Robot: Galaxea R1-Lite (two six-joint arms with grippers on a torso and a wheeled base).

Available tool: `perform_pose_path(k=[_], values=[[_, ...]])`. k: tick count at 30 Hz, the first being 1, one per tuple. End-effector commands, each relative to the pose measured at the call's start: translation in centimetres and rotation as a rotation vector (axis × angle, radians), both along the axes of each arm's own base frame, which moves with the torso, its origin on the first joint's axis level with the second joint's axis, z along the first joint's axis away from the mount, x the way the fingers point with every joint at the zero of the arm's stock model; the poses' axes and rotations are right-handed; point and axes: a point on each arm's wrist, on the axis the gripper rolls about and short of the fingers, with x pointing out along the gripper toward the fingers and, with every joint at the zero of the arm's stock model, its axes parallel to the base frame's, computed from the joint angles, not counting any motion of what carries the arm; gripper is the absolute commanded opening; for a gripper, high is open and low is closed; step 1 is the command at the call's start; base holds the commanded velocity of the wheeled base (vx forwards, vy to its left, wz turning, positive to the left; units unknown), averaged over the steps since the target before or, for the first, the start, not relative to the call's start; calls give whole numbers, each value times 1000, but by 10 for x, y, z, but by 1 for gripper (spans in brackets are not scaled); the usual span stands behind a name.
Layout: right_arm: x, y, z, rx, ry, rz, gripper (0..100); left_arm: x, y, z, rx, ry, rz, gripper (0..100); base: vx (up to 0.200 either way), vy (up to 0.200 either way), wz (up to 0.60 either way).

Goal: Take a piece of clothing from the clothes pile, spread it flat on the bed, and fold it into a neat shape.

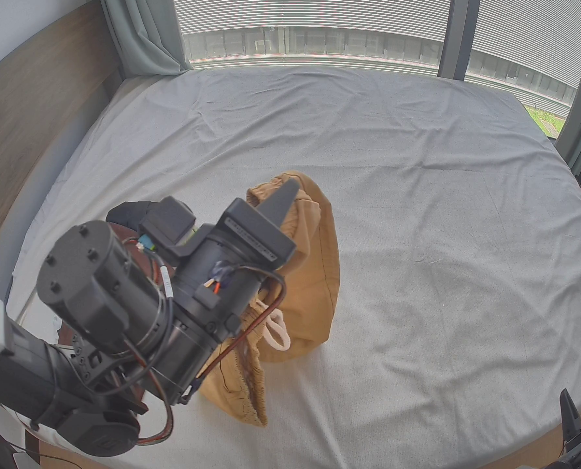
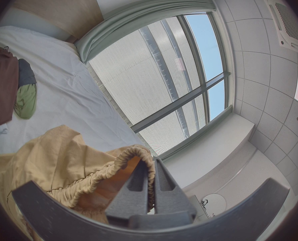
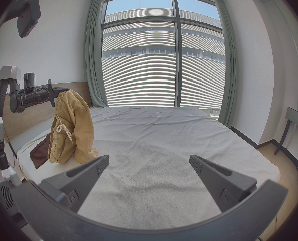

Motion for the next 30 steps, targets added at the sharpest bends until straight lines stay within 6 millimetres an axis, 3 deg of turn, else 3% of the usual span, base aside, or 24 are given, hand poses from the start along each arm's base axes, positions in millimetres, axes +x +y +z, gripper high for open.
perform_pose_path(k=[1,10,16,22,30], values=[[0,0,-5,0,0,0,100,6,-27,-12,15,16,-47,0,0,0,0],[0,0,-5,0,0,0,100,10,-77,-32,26,23,-131,0,0,0,0],[0,0,-5,0,0,0,100,9,-101,-35,-15,21,-175,0,0,0,0],[0,0,-5,0,0,0,100,3,-119,-27,-64,2,-215,0,0,0,0],[0,0,-5,-2,0,1,100,-25,-135,24,-196,-33,-320,0,0,0,0]])
